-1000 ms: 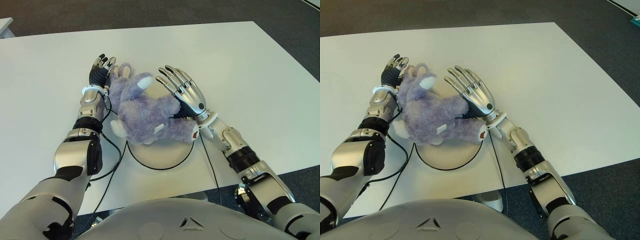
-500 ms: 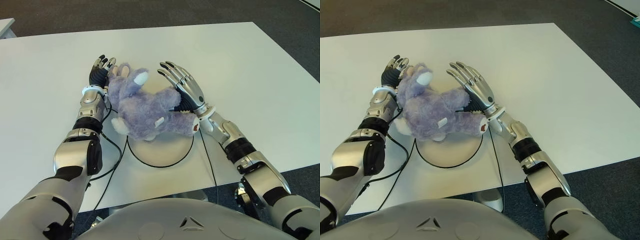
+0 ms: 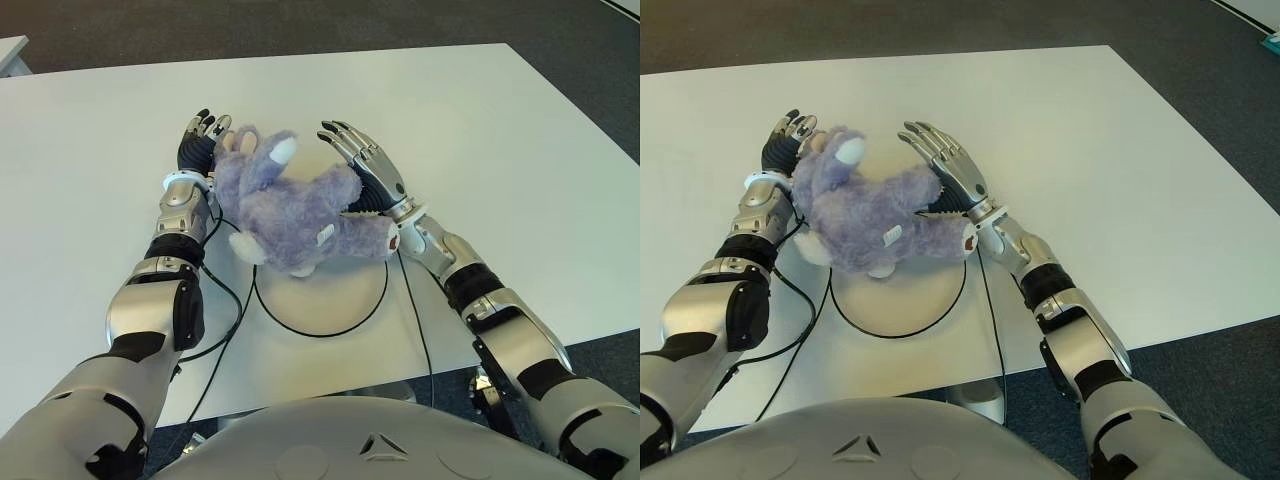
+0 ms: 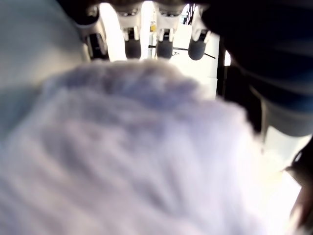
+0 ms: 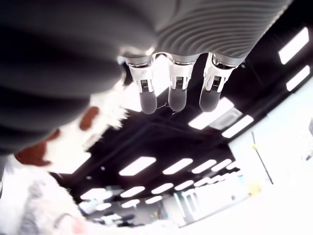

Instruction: Put the doll into the plate.

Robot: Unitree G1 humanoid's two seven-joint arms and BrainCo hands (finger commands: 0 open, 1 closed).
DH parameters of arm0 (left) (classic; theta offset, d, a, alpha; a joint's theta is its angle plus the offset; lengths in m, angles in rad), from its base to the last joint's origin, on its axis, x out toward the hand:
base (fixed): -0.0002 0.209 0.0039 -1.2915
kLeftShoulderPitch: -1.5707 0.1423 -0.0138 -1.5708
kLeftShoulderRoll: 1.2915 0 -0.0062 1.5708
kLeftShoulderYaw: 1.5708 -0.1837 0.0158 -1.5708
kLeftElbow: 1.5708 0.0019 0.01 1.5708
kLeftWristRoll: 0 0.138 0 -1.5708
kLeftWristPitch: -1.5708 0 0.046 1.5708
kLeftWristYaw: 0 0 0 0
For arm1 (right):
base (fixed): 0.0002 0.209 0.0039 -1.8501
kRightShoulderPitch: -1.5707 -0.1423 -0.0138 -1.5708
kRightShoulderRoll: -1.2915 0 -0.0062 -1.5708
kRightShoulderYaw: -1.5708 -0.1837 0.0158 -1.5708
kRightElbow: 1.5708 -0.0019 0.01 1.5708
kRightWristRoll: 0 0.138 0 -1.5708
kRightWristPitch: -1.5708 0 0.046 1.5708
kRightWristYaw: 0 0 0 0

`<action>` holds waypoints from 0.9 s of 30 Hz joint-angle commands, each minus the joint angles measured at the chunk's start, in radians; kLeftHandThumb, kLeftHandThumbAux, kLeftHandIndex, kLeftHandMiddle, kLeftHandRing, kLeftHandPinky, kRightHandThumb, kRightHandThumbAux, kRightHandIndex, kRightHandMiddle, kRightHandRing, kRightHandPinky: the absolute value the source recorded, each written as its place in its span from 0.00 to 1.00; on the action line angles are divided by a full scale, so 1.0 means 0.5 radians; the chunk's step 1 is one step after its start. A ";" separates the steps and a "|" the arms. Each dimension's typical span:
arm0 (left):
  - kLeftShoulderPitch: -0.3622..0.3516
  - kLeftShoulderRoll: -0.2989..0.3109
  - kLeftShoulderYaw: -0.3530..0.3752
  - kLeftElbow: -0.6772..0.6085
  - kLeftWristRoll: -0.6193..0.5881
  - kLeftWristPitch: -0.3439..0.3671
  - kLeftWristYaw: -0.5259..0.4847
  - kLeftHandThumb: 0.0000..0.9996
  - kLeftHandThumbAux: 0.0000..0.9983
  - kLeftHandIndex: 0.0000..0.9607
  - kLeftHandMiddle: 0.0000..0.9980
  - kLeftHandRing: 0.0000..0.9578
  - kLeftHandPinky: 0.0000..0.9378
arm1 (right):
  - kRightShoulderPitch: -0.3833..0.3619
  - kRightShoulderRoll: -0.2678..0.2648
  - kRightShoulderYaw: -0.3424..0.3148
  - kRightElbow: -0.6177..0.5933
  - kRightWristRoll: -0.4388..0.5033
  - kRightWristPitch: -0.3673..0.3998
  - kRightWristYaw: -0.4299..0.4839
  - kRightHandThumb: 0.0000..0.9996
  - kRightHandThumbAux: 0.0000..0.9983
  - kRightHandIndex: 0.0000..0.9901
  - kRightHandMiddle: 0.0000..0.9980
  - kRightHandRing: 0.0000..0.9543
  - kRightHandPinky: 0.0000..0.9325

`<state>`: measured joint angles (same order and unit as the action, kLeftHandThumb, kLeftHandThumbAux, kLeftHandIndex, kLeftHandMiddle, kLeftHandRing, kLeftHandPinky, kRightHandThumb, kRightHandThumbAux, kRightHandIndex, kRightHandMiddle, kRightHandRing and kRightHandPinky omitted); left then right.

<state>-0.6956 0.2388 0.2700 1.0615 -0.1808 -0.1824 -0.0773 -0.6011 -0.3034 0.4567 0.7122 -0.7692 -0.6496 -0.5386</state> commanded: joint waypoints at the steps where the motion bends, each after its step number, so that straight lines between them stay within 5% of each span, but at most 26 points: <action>1: 0.064 -0.016 0.004 0.065 0.005 0.092 0.014 0.13 0.61 0.00 0.05 0.04 0.05 | -0.009 0.042 0.023 0.128 -0.010 0.022 -0.018 0.08 0.43 0.00 0.00 0.00 0.00; 15: 0.074 -0.015 -0.006 0.048 0.012 0.090 0.009 0.12 0.60 0.00 0.05 0.04 0.05 | -0.038 0.049 0.020 0.169 0.003 -0.046 -0.071 0.09 0.40 0.00 0.00 0.00 0.00; 27: 0.073 -0.016 -0.009 0.048 0.013 0.097 0.026 0.12 0.60 0.00 0.05 0.04 0.04 | 0.018 0.038 -0.021 0.023 0.140 -0.171 0.074 0.06 0.39 0.00 0.00 0.00 0.00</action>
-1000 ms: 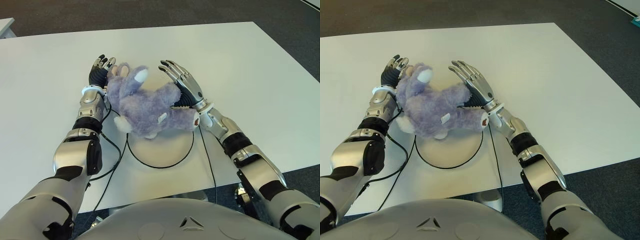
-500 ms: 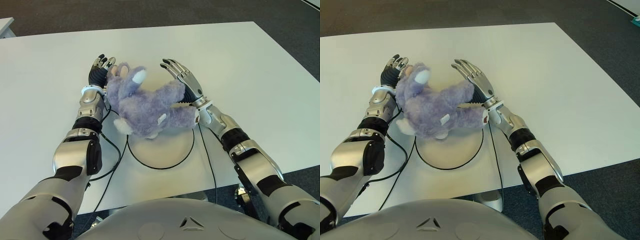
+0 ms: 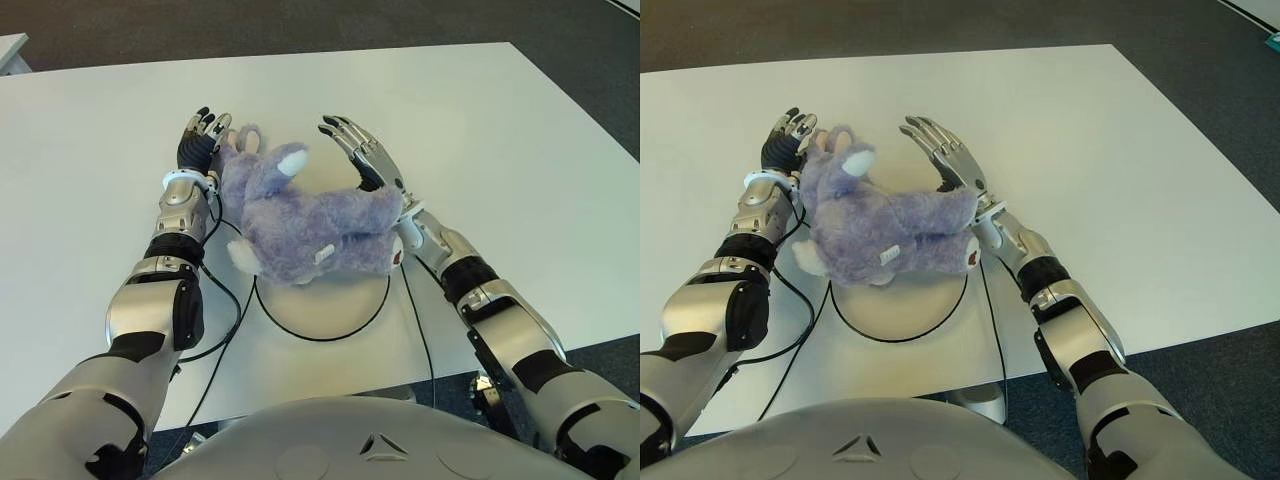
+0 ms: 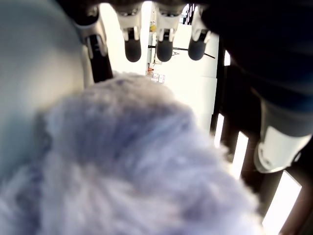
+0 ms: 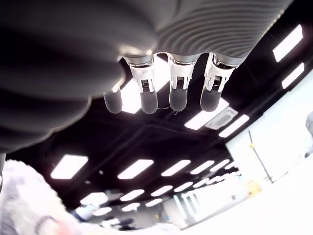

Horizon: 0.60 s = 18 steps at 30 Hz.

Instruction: Put the doll into the plate.

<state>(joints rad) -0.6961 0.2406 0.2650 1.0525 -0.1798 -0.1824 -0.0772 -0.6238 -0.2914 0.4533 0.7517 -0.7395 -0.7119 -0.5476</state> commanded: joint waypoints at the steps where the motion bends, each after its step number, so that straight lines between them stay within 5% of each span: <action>1: 0.075 -0.020 0.000 0.066 0.011 0.096 0.026 0.12 0.60 0.00 0.05 0.04 0.04 | 0.064 0.018 -0.019 -0.052 0.097 -0.061 0.107 0.06 0.39 0.00 0.00 0.00 0.00; 18: 0.078 -0.021 -0.003 0.065 0.016 0.085 0.023 0.12 0.60 0.00 0.04 0.04 0.02 | 0.093 0.047 -0.087 -0.049 0.195 -0.076 0.239 0.04 0.40 0.00 0.00 0.00 0.00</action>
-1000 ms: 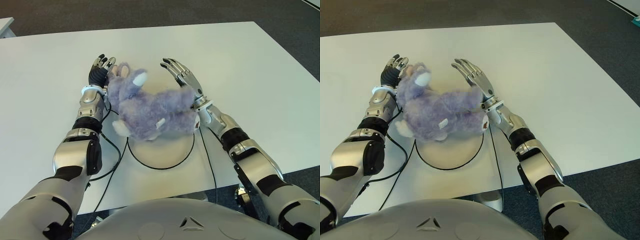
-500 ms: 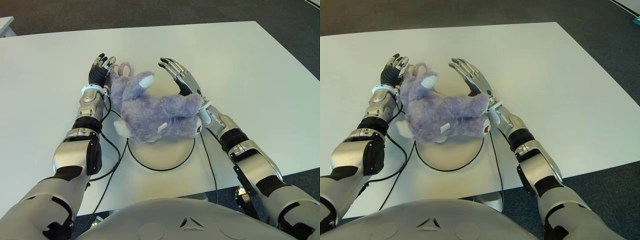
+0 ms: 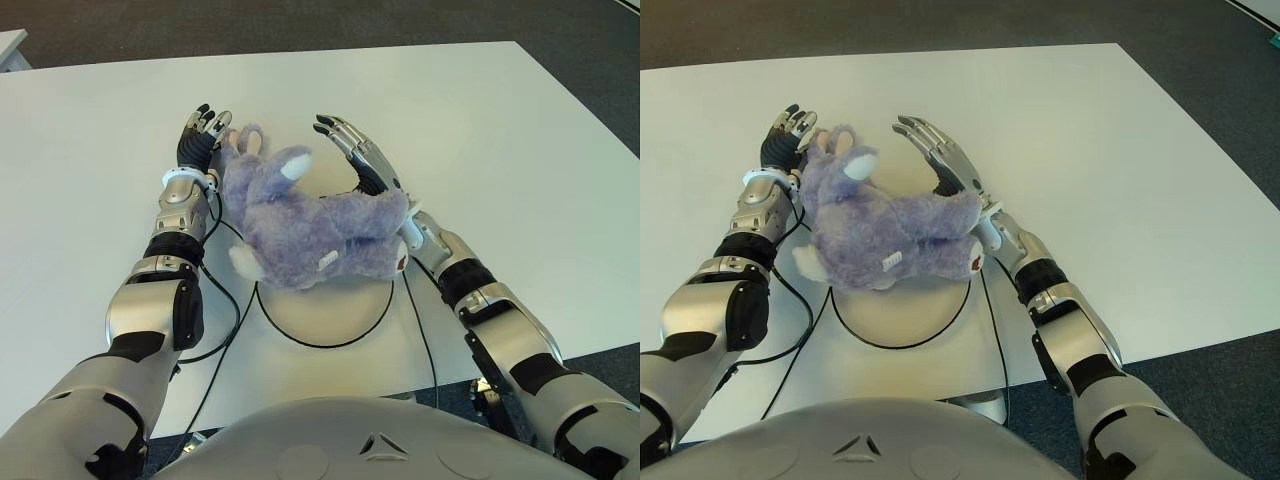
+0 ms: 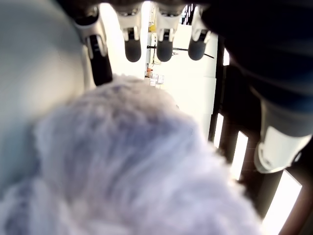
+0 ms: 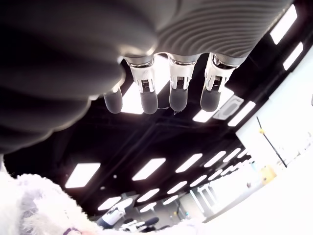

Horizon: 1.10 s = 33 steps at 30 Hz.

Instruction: Put the doll into the plate.

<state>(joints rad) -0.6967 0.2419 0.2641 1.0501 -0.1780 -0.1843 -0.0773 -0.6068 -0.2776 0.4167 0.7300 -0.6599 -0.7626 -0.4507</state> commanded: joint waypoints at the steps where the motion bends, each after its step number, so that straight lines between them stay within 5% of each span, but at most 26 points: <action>1: 0.079 -0.023 -0.001 0.070 0.013 0.087 0.022 0.12 0.60 0.00 0.04 0.03 0.03 | 0.063 0.022 -0.021 -0.011 0.038 0.036 0.055 0.04 0.40 0.00 0.00 0.00 0.00; 8: 0.078 -0.023 0.000 0.073 0.011 0.086 0.019 0.12 0.60 0.00 0.05 0.04 0.03 | 0.064 0.064 -0.085 0.017 0.124 0.045 0.109 0.03 0.40 0.00 0.00 0.00 0.00; 17: 0.072 -0.020 0.008 0.083 0.004 0.086 0.012 0.13 0.60 0.00 0.05 0.04 0.05 | -0.004 0.188 -0.240 0.205 0.519 -0.010 0.418 0.00 0.39 0.00 0.00 0.00 0.00; 33: 0.074 -0.024 0.018 0.075 -0.002 0.082 0.021 0.12 0.61 0.00 0.05 0.06 0.07 | -0.204 0.264 -0.429 0.654 0.697 0.002 0.578 0.00 0.37 0.00 0.00 0.00 0.00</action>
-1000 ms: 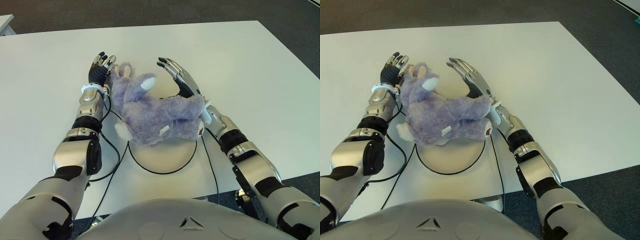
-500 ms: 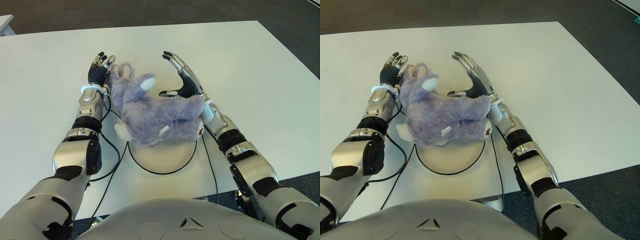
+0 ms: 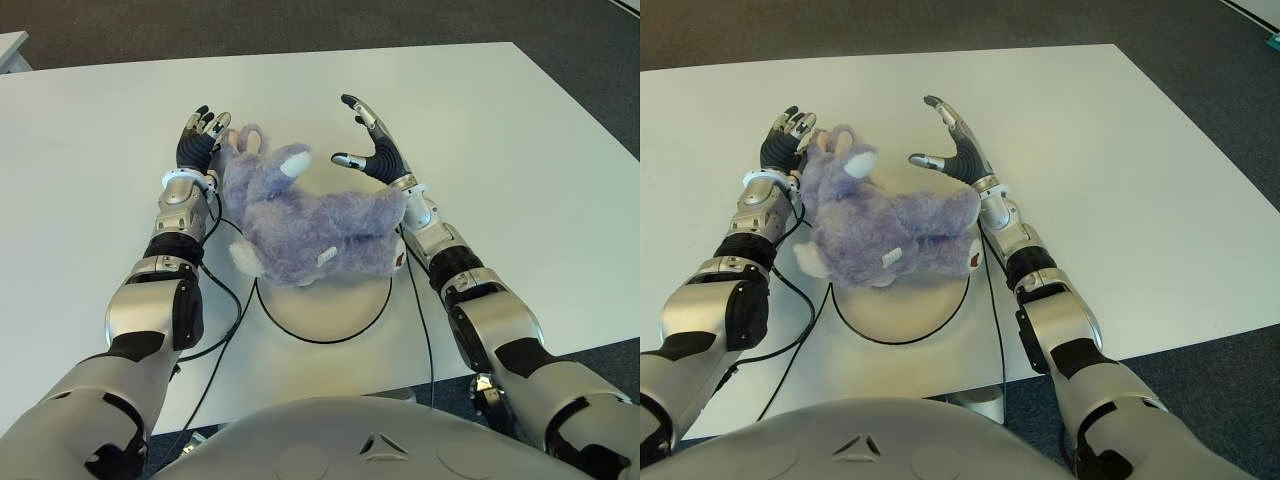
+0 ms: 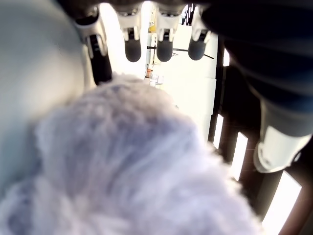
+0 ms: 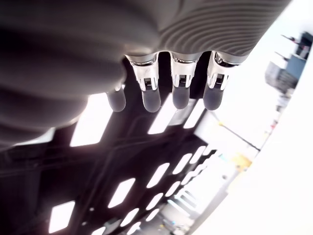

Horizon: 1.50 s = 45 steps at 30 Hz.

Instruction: Put the doll into the plate.

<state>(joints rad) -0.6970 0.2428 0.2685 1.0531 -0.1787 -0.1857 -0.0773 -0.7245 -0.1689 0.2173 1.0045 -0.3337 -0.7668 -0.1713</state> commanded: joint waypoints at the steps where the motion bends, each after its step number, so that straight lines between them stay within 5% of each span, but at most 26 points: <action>1: 0.074 -0.025 0.010 0.071 -0.001 0.085 0.022 0.12 0.61 0.00 0.05 0.06 0.08 | 0.025 0.052 -0.045 0.127 0.054 0.014 0.015 0.00 0.38 0.00 0.00 0.00 0.00; 25: 0.083 -0.023 0.010 0.068 0.000 0.067 0.002 0.12 0.62 0.00 0.04 0.04 0.04 | -0.112 0.093 -0.332 0.454 0.277 0.293 0.191 0.00 0.42 0.00 0.00 0.00 0.00; 45: 0.100 -0.009 0.011 0.056 -0.007 0.056 -0.032 0.12 0.61 0.00 0.05 0.04 0.02 | -0.120 0.145 -0.727 0.557 0.655 0.303 0.520 0.00 0.56 0.00 0.00 0.00 0.00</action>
<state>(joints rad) -0.6948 0.2437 0.2704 1.0509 -0.1800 -0.1958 -0.0777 -0.8203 -0.1160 -0.1201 1.2501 -0.0350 -0.6407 0.0724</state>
